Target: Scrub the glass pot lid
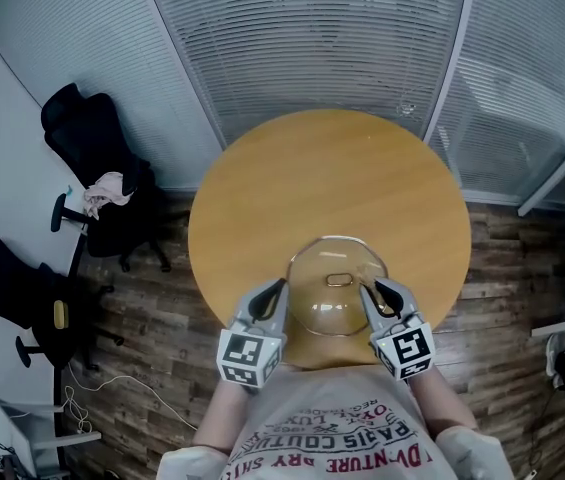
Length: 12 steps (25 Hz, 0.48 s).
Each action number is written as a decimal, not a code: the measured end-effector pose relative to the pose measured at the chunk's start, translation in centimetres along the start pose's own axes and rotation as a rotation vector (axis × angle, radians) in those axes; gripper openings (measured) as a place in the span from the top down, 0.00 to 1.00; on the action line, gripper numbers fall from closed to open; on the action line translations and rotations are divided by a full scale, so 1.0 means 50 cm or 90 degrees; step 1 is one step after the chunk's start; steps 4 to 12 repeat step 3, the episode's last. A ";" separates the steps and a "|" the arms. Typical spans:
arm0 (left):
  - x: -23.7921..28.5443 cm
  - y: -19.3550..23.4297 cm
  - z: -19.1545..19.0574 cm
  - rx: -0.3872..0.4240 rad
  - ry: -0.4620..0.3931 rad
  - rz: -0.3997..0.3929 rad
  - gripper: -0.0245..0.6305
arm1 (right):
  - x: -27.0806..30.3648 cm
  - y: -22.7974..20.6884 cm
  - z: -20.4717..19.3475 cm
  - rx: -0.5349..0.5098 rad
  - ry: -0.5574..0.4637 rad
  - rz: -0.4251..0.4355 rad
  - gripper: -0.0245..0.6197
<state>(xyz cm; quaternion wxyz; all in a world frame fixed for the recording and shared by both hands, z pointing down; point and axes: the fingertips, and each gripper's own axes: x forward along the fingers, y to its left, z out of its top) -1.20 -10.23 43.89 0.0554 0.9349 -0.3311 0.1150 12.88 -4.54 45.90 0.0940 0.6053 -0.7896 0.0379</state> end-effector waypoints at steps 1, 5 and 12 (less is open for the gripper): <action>0.001 -0.002 -0.002 0.000 0.001 0.000 0.95 | 0.000 0.000 -0.002 -0.001 0.001 0.002 0.88; 0.002 -0.007 -0.006 0.000 0.003 -0.001 0.95 | -0.002 0.001 -0.005 -0.004 0.002 0.005 0.88; 0.002 -0.007 -0.006 0.000 0.003 -0.001 0.95 | -0.002 0.001 -0.005 -0.004 0.002 0.005 0.88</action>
